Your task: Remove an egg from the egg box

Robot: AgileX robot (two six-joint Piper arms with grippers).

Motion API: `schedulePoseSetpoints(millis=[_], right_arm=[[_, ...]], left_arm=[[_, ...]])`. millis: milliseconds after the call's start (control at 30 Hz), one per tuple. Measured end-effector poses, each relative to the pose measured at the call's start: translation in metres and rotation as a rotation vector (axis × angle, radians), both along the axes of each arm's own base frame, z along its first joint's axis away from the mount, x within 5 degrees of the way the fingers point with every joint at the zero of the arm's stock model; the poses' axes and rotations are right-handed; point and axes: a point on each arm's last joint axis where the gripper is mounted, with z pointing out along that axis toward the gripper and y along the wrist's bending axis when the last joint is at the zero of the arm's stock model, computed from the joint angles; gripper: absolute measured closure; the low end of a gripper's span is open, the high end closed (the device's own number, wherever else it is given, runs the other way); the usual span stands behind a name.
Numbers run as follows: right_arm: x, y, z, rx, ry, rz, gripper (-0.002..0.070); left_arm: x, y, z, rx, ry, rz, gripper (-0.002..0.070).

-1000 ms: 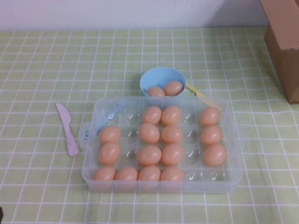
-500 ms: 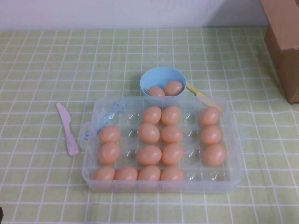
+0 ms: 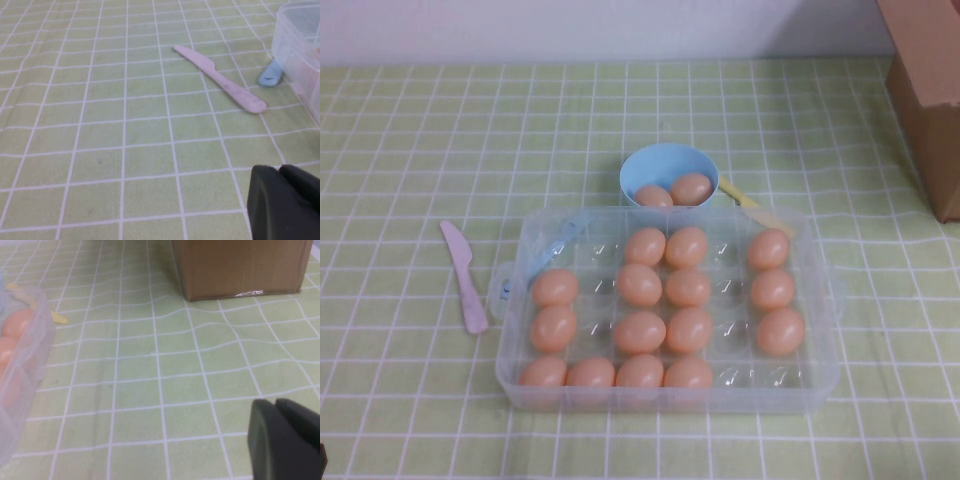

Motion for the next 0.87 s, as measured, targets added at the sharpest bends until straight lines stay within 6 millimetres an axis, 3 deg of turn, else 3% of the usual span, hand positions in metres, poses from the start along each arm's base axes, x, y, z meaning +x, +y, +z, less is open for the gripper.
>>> schedulePoseSetpoints(millis=[867], right_arm=[[-0.0003, 0.0000, 0.0000, 0.000, -0.002, 0.000, 0.0694]], left_arm=[[0.0000, 0.0000, 0.0000, 0.000, 0.000, 0.000, 0.0678]])
